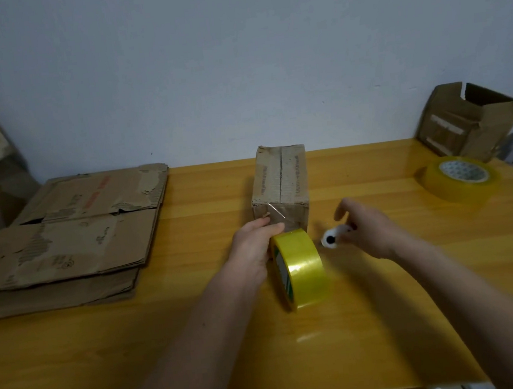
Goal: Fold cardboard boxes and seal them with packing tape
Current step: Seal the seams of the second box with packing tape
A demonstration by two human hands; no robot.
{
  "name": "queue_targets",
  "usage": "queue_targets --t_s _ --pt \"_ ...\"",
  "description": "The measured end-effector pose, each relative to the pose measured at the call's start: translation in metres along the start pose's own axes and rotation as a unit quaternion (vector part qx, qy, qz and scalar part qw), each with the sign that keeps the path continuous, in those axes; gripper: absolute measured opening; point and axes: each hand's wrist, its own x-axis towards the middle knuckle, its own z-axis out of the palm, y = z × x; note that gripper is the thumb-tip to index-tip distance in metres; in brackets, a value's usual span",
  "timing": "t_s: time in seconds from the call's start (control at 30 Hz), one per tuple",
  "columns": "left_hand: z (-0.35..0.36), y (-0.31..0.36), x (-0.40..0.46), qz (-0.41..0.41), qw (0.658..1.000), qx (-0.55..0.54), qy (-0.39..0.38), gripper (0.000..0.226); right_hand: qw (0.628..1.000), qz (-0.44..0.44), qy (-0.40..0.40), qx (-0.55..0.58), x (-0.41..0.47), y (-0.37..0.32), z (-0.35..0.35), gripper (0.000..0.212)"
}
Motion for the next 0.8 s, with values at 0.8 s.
queue_targets --t_s 0.8 --pt "-0.01 0.012 -0.001 -0.001 0.988 0.095 -0.119 0.009 0.963 -0.2 0.002 0.18 0.062 -0.038 0.013 0.035"
